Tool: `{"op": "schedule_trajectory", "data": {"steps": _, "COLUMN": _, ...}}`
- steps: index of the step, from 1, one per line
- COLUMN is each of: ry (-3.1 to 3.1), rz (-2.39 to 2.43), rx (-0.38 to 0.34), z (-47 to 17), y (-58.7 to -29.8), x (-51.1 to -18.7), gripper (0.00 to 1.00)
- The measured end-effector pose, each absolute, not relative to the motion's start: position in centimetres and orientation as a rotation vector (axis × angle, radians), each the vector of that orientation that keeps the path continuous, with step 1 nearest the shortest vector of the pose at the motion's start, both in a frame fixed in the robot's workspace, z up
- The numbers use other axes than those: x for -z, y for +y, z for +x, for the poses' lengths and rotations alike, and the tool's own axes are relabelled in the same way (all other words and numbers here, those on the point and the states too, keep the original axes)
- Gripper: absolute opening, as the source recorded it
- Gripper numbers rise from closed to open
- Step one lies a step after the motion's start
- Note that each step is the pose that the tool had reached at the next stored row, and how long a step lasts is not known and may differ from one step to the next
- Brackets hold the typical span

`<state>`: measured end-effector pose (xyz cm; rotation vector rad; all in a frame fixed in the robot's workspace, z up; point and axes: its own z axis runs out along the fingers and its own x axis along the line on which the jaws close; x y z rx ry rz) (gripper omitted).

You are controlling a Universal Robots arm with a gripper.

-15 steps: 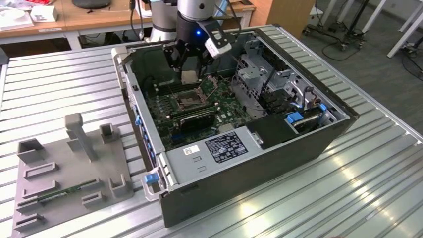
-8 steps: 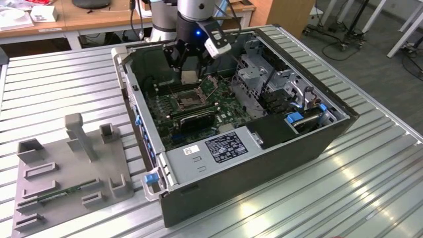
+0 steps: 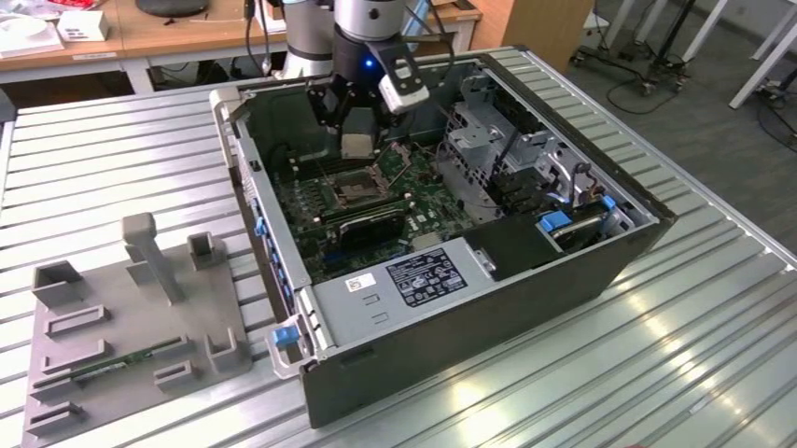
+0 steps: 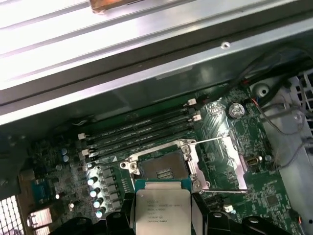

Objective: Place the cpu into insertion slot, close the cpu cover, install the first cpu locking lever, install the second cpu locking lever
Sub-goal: 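Place the cpu into insertion slot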

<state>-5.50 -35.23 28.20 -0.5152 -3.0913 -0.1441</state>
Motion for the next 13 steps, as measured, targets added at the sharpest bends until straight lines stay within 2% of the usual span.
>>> {"op": "schedule_trajectory", "data": {"steps": 13, "ry": -3.019, "rz": -0.880, "rx": 0.144, "z": -5.50, "y": -35.23, "x": -27.85, "gripper": 0.54}}
